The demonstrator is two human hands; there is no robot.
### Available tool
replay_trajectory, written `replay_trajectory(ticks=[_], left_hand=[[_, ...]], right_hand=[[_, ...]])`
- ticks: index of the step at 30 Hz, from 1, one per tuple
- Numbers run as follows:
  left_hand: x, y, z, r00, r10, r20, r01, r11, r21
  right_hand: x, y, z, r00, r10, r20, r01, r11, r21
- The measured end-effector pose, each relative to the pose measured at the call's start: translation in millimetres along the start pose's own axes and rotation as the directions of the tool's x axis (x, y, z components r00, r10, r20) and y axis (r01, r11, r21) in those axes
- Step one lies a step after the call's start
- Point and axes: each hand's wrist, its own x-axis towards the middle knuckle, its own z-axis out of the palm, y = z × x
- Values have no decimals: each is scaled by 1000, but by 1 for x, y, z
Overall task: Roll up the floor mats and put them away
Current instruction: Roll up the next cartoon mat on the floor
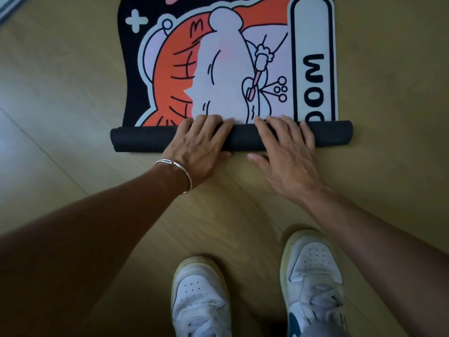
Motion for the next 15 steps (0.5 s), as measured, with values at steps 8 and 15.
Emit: replay_trajectory(ticks=[8, 15], left_hand=[[-12, 12, 1, 998, -58, 27, 60, 997, -57], [-50, 33, 20, 998, -45, -46, 41, 996, -83]], right_hand=[[-6, 2, 1, 986, -73, -148, 71, 997, -19], [-47, -6, 11, 993, -77, -90, 74, 997, -31]])
